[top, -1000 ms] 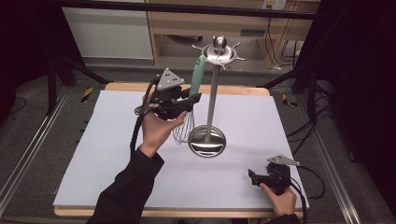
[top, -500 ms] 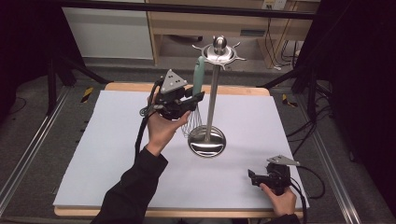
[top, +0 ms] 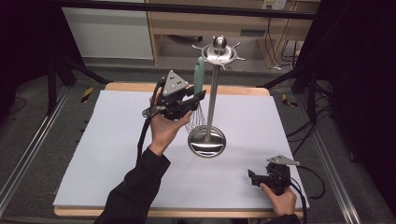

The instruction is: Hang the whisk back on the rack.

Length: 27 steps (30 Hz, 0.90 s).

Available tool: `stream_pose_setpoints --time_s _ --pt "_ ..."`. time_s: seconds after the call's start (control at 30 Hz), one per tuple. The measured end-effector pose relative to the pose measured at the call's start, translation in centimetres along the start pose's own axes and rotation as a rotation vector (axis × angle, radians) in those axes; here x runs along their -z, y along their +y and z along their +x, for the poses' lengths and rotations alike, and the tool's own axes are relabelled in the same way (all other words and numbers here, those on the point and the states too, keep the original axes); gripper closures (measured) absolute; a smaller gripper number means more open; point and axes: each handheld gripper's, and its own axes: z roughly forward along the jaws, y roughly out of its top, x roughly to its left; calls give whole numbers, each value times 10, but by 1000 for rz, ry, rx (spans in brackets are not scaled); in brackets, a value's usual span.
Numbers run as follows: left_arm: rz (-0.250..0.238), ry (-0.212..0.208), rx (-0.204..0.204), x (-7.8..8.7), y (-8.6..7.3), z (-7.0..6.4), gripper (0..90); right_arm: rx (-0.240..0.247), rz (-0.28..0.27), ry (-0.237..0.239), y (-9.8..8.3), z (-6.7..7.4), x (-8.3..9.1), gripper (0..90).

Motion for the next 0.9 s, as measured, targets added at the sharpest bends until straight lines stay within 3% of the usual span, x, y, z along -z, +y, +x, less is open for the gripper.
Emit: stream_pose_setpoints --time_s 0.17,0.37,0.57,0.7,0.9 --pt "-7 1 -1 0 -1 -1 663 3 -1 7 0 -1 0 77" --pt "-8 -3 -2 4 -3 2 580 -1 -1 1 0 -1 0 77" --pt "-11 -1 -12 14 -10 7 482 -11 -5 -1 -1 -4 1 77" --pt "-13 -22 22 24 -18 11 440 -12 -3 0 -1 -4 2 77" --pt "-6 -21 20 35 -29 13 412 -12 -1 0 -2 -3 2 76"
